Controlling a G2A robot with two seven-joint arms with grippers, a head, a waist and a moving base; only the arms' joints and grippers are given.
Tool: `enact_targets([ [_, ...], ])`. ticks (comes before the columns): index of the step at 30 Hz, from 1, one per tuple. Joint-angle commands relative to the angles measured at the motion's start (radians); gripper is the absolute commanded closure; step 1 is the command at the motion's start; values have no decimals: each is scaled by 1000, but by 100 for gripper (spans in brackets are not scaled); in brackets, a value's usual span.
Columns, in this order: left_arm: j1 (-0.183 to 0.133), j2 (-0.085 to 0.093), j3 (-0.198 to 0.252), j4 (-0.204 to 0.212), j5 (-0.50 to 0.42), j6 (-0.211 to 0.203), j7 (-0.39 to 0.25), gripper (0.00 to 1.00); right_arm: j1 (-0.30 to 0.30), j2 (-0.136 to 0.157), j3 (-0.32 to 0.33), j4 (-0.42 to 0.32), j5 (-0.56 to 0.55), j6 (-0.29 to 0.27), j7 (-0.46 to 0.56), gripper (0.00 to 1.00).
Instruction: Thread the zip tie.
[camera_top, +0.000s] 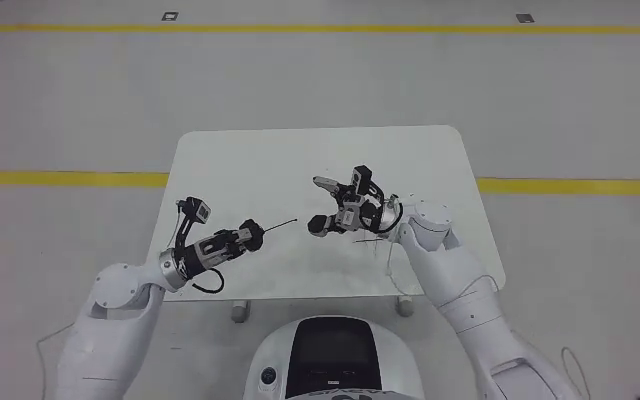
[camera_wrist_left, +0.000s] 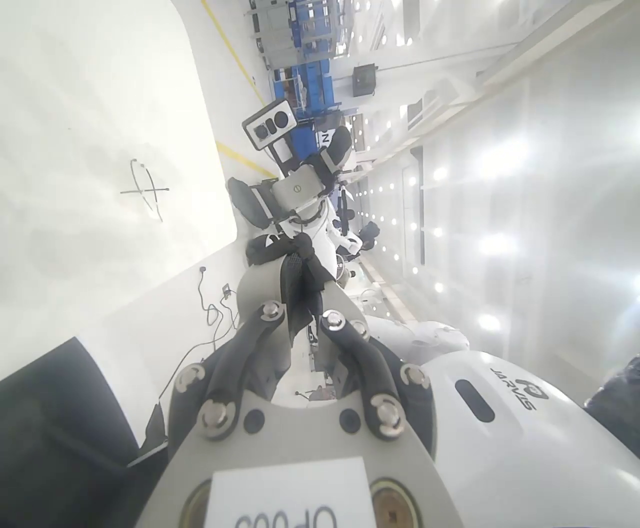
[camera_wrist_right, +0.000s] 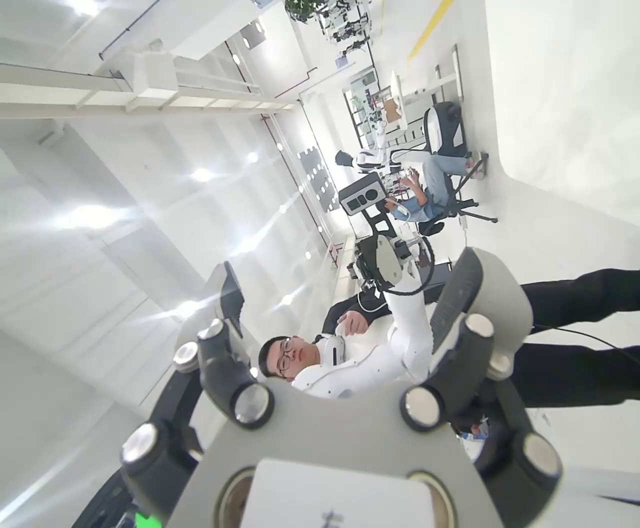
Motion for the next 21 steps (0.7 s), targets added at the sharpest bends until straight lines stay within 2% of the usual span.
enact_targets([
  [1,0,0,0,0,1,1,2,100,0,0,0,0,0,0,0,0],
  [5,-2,1,18,-5,19,7,21,100,-9,0,-6,5,28,-14,-5,0],
  [8,-1,4,12,5,5,11,6,100,4,5,-13,27,40,-22,64,0],
  [10,-3,6,7,12,8,-20,2,100,5,7,-13,32,37,-30,74,0],
  [16,-3,6,7,12,8,-20,2,100,4,7,-13,30,36,-34,68,0],
  [21,-3,6,7,12,8,-20,2,100,-7,10,-22,19,46,-87,64,0],
])
